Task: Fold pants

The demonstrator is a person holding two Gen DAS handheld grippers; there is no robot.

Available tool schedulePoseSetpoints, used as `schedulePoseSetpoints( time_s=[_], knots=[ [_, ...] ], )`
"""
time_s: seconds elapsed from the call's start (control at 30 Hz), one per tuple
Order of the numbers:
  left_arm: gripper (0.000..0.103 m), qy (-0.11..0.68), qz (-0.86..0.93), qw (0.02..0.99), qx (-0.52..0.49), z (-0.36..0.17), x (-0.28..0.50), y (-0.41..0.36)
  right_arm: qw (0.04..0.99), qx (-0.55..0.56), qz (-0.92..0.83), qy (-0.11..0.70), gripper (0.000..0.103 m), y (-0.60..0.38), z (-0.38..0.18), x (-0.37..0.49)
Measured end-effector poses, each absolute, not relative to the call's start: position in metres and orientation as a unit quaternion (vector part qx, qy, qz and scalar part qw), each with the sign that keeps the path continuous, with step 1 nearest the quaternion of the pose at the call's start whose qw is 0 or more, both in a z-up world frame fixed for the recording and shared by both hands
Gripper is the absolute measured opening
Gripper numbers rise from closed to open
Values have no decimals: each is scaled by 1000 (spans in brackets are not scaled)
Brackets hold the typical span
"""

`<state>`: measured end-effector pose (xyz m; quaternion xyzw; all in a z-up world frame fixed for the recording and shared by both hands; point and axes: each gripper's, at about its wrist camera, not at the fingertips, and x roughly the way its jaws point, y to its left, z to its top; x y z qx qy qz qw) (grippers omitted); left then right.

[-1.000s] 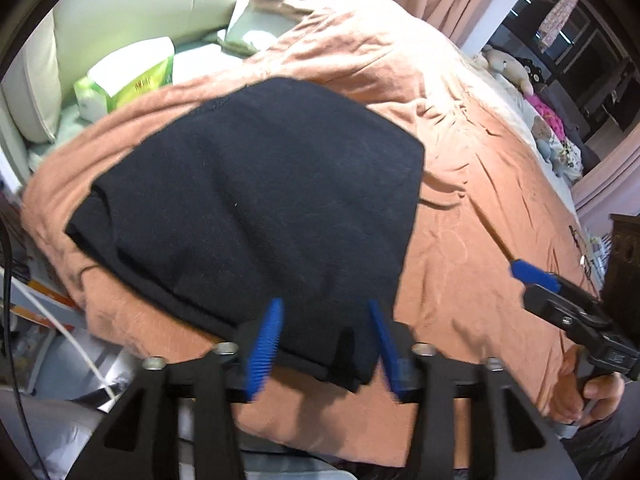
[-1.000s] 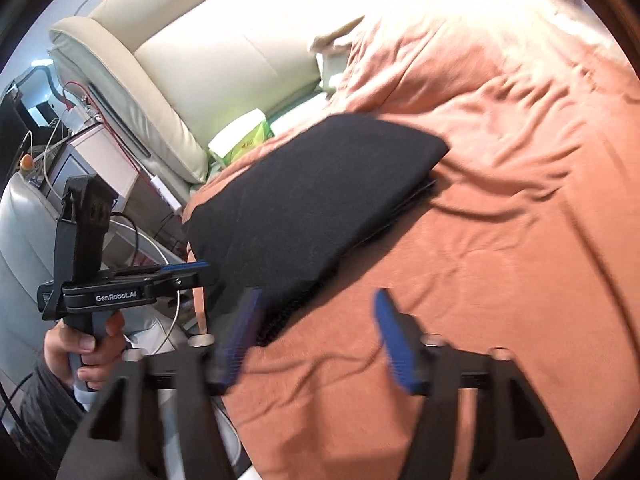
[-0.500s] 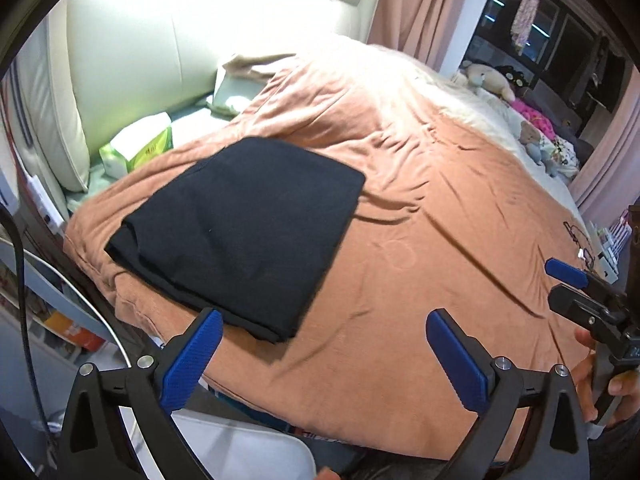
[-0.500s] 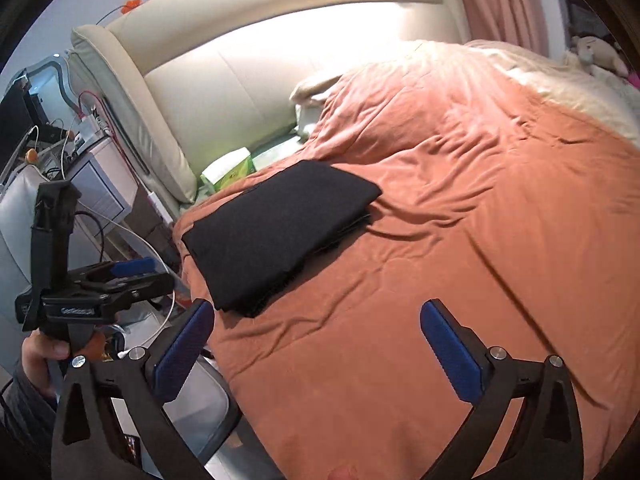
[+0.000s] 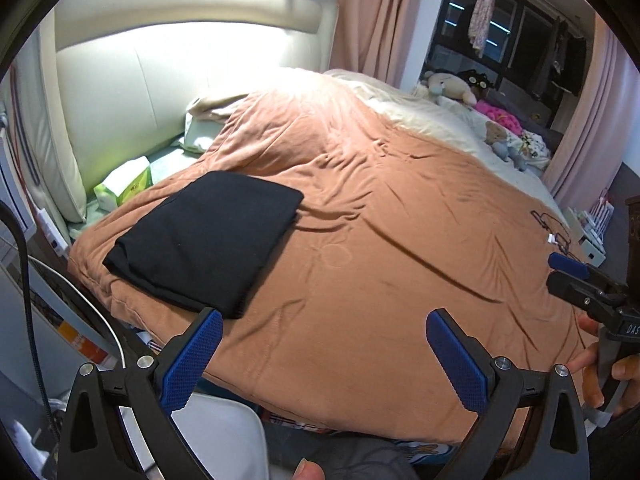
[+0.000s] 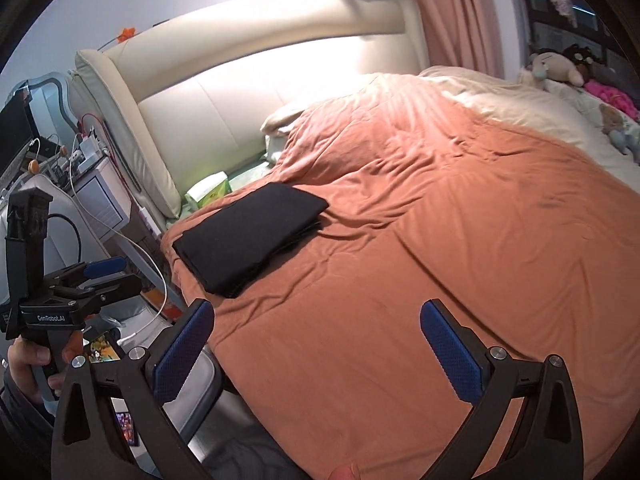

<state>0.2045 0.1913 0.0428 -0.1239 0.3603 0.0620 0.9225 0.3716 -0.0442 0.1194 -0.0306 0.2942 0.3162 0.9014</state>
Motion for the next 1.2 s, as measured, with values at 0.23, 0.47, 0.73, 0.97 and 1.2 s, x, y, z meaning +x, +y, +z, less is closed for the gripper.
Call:
schedulePoseSetpoints(
  time_s=[0.23, 0.47, 0.73, 0.97, 1.2],
  knots=[
    [102, 337, 57, 933, -111, 59, 177, 157, 916, -38, 296, 269, 103, -78, 134, 320],
    [103, 309, 50, 946, -89, 73, 147, 123, 928, -43, 279, 245, 103, -105, 139, 268],
    [103, 287, 40, 955, -69, 78, 116, 86, 937, -43, 256, 232, 103, -134, 131, 221],
    [103, 272, 29, 960, -62, 78, 88, 62, 942, -48, 243, 227, 103, -148, 125, 192],
    [103, 255, 37, 965, -55, 73, 63, 48, 952, -49, 214, 213, 103, -158, 116, 164]
  ],
)
